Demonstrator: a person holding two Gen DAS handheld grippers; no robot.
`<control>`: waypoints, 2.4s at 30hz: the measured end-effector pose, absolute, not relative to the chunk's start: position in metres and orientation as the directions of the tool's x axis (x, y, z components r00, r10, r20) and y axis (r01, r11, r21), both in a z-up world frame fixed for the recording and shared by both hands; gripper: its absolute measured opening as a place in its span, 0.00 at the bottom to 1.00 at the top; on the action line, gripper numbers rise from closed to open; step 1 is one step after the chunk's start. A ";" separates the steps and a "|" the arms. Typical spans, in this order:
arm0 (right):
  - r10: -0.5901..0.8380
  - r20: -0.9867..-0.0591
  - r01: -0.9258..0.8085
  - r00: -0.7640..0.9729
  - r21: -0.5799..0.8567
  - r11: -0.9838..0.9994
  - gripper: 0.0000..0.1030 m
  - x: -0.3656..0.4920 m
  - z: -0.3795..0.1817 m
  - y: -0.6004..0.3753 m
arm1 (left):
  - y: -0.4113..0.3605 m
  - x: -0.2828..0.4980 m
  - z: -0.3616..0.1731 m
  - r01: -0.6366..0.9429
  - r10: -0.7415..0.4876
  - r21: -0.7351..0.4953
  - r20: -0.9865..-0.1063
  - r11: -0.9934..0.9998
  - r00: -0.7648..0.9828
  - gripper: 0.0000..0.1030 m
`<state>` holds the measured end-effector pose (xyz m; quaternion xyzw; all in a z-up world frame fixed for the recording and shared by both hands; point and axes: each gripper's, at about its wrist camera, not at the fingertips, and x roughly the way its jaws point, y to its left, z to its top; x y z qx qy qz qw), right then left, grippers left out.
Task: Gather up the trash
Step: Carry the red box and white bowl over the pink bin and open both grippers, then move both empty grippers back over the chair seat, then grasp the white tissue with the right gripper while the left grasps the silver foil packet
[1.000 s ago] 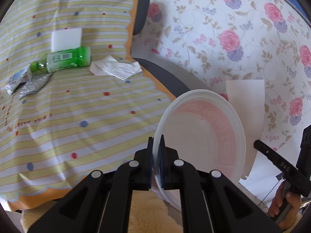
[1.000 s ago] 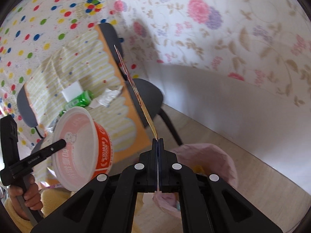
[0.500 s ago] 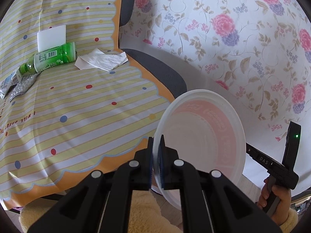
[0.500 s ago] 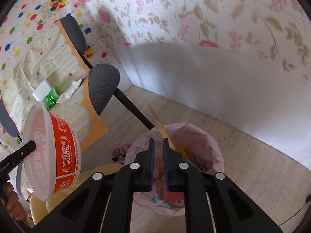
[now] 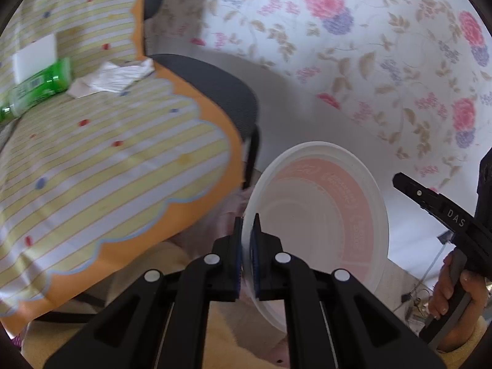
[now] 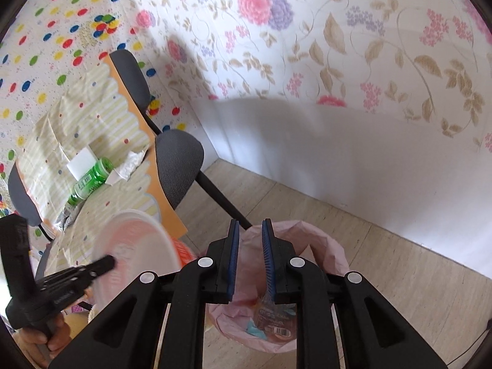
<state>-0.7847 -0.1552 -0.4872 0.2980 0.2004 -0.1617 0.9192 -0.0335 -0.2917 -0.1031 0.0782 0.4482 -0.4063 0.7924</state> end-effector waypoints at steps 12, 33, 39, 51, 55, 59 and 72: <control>-0.238 -0.441 0.458 0.865 0.502 0.734 0.19 -0.811 -0.485 -0.179 | -0.357 -0.033 -0.109 0.775 -0.594 -0.244 -0.779 0.583 0.202 0.56; -0.136 -0.424 0.333 0.895 0.434 0.837 0.20 -0.758 -0.444 -0.127 | -0.250 -0.006 -0.058 0.632 -0.501 -0.101 -0.710 0.768 0.496 0.62; -0.045 -0.402 0.216 0.915 0.390 0.895 0.27 -0.714 -0.407 -0.091 | -0.199 0.011 -0.032 0.545 -0.431 -0.061 -0.687 0.836 0.585 0.62; 0.124 -0.445 0.019 0.887 0.304 0.952 0.50 -0.579 -0.368 -0.035 | -0.081 0.093 -0.015 0.285 -0.176 0.045 -0.693 0.957 0.699 0.62; 0.153 -0.486 -0.011 0.861 0.281 0.960 0.61 -0.516 -0.366 -0.025 | -0.058 0.120 -0.022 0.235 -0.140 0.038 -0.708 0.971 0.693 0.62; 0.140 -0.534 -0.006 0.834 0.244 0.970 0.63 -0.457 -0.368 -0.017 | -0.051 0.144 -0.032 0.220 -0.128 0.035 -0.722 0.975 0.680 0.62; 0.004 -0.678 0.051 0.735 0.061 0.997 0.53 -0.343 -0.404 -0.015 | -0.048 0.197 -0.068 0.209 -0.113 0.030 -0.762 0.977 0.638 0.62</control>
